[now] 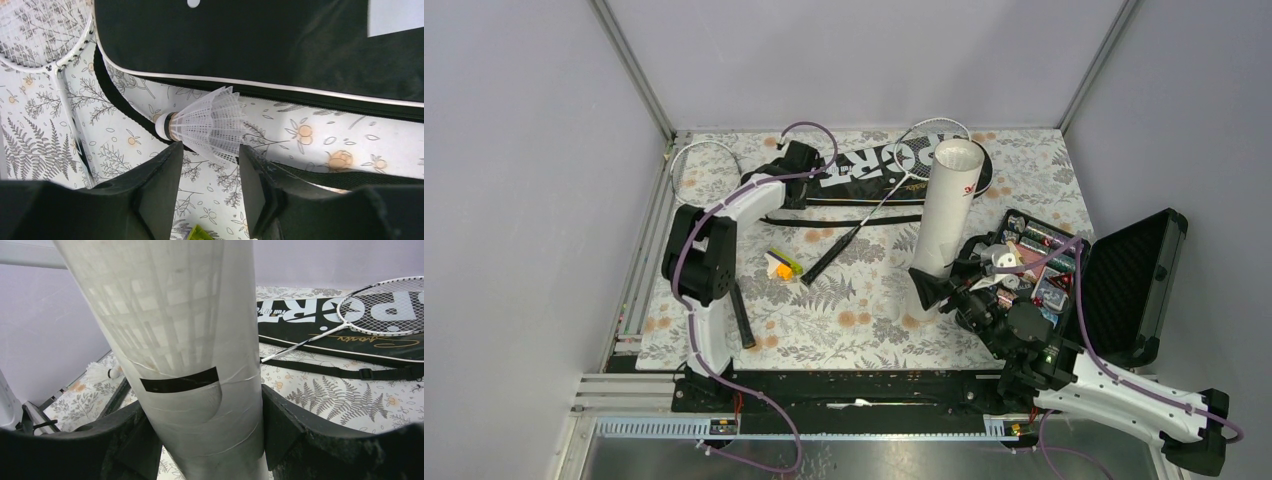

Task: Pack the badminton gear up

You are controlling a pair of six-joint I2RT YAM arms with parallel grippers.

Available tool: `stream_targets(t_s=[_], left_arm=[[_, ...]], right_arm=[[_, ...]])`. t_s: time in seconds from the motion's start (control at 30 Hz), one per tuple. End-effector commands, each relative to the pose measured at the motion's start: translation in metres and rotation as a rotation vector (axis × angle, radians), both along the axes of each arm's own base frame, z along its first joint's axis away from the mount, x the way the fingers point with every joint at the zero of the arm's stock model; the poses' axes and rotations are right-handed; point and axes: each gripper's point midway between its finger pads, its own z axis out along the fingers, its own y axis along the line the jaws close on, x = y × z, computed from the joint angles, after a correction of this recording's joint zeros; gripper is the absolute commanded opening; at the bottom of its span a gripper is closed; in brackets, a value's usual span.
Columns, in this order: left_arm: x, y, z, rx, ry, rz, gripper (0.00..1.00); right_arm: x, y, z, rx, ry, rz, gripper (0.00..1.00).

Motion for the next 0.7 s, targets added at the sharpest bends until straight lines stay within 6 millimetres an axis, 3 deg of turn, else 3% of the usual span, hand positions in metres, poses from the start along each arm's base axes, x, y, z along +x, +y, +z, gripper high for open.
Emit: stream_targets(t_s=[0.0, 0.13, 0.2, 0.3, 0.5, 0.67], left_arm=[[0.011, 0.010, 0.001, 0.005, -0.013, 0.058, 0.47], [0.011, 0.011, -0.010, -0.001, 0.016, 0.060, 0.33], [0.011, 0.011, -0.007, -0.005, 0.015, 0.055, 0.16], [0.008, 0.007, 0.007, -0.034, -0.002, 0.037, 0.02], [-0.002, 0.005, 0.052, -0.088, -0.065, 0.009, 0.00], [-0.024, -0.001, 0.098, -0.182, -0.134, -0.030, 0.00]], right_arm=[[0.004, -0.008, 0.019, 0.053, -0.056, -0.042, 0.59], [0.005, -0.006, 0.017, 0.033, -0.056, -0.039, 0.59], [0.004, -0.003, 0.015, 0.031, -0.051, -0.026, 0.59], [0.003, 0.001, 0.014, 0.034, -0.048, -0.013, 0.59], [0.005, 0.007, 0.011, 0.005, -0.041, -0.003, 0.60], [0.003, 0.015, 0.008, -0.047, -0.045, 0.031, 0.62]])
